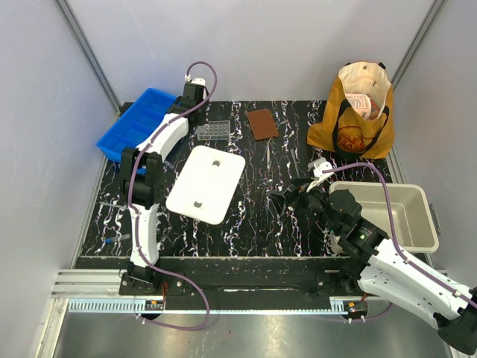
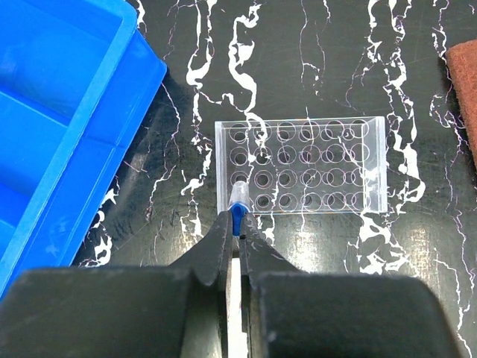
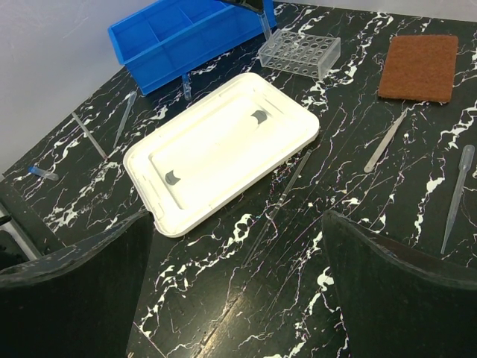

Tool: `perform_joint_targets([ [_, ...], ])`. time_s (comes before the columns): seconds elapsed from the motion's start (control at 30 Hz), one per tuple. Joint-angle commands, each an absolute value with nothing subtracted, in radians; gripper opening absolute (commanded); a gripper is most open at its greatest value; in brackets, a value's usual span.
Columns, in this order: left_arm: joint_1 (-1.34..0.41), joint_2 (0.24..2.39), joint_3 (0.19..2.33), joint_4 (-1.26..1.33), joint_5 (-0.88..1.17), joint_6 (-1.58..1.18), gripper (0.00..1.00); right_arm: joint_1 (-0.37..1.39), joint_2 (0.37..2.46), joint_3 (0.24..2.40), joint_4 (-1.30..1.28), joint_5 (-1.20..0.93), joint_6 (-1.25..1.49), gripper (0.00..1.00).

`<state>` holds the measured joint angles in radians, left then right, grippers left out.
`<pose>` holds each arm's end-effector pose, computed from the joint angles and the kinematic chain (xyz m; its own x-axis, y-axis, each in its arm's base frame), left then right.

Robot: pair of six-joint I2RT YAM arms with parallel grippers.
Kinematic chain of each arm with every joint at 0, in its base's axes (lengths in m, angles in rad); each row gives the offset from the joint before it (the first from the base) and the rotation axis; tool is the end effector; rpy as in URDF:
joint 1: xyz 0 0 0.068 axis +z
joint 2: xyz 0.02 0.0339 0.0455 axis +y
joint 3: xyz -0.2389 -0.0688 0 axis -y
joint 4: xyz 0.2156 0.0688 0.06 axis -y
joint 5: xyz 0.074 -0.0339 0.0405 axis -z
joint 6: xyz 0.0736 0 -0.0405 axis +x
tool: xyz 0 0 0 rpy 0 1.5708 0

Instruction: Organize the chemistry lab equipment

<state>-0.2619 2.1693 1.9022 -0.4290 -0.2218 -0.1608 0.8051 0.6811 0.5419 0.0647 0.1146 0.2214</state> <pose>0.4777 -0.1113 0.2184 -0.6257 0.0060 -0.7800 -0.0108 0.9998 0.0164 0.1467 0.1405 0.2825 -0.1902 0.1169 -0.9748 -0.6103 0.7637 0.2107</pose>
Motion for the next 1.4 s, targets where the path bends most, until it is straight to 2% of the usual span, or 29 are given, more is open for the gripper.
perform_joint_targets([
  [0.0,-0.256,2.177,1.936,-0.436,-0.233,-0.13,0.02,0.811,0.68,0.554,0.123,0.129,0.224,1.0],
  [1.37,-0.256,2.224,2.057,-0.577,-0.156,-0.081,0.05,0.811,0.695,0.543,0.138,0.117,0.229,1.0],
])
